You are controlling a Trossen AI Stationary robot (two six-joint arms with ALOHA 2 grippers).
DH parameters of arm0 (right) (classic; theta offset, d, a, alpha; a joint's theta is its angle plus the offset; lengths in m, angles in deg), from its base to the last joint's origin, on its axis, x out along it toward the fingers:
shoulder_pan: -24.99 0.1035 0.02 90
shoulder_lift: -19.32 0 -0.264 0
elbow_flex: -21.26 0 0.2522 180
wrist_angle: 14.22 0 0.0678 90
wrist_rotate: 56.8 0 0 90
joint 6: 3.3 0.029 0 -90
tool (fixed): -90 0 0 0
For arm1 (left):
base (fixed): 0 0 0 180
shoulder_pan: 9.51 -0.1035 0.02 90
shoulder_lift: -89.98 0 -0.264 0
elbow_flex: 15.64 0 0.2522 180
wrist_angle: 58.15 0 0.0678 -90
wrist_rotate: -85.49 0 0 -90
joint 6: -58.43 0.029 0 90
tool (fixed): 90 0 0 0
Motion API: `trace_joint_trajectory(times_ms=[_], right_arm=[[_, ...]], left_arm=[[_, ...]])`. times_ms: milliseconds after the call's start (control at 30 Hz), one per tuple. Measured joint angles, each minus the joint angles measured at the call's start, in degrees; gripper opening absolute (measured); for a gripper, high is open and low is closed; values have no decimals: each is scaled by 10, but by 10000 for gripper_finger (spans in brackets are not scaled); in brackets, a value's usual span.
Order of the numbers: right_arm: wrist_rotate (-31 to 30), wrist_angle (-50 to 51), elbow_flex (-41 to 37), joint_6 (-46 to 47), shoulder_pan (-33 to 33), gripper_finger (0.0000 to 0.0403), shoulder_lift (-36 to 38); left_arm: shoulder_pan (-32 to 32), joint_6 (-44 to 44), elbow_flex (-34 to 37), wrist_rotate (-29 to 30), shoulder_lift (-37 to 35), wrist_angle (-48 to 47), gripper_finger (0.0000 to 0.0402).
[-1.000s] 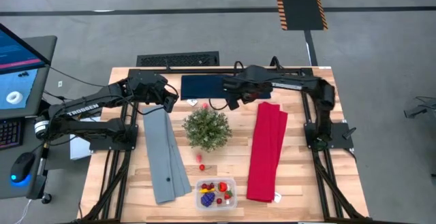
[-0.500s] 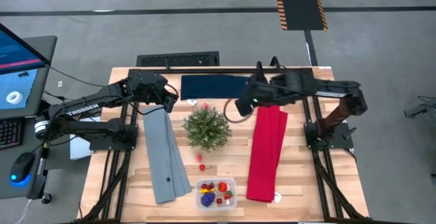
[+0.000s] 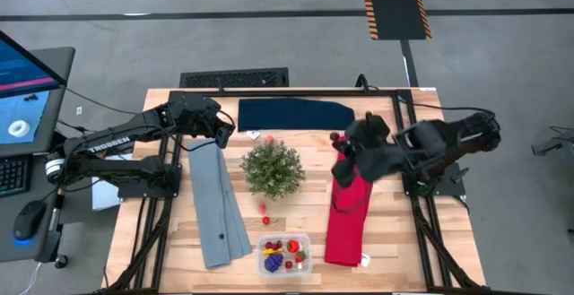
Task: Pick and placing Produce into tupperware
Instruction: Put the top cherry into the transparent container
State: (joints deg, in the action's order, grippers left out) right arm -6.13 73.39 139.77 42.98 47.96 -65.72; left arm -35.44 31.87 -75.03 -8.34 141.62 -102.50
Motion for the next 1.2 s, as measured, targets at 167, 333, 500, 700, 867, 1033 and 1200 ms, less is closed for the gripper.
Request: trace_joint_trajectory(times_ms=[167, 333, 500, 700, 867, 1033, 1200], right_arm=[[-44, -34, 0, -34, 71, 11, 6], [-85, -85, 0, -82, 133, 11, 0], [-118, -135, -4, -132, 186, 11, -13], [-135, -219, -32, -189, 226, 11, -35], [-132, -309, -56, -250, 247, 11, -64], [-132, -358, -57, -287, 253, 12, -104], [-117, -406, -57, -328, 249, 10, -147]], left_arm=[[0, 0, 0, 0, 0, 1, 0], [0, 0, 0, 0, 0, 0, 0], [0, 0, 0, 0, 0, 0, 0], [0, 0, 0, 0, 0, 1, 0], [0, 0, 0, 0, 0, 0, 0], [0, 0, 0, 0, 0, 0, 0], [0, 0, 0, 0, 0, 1, 0]])
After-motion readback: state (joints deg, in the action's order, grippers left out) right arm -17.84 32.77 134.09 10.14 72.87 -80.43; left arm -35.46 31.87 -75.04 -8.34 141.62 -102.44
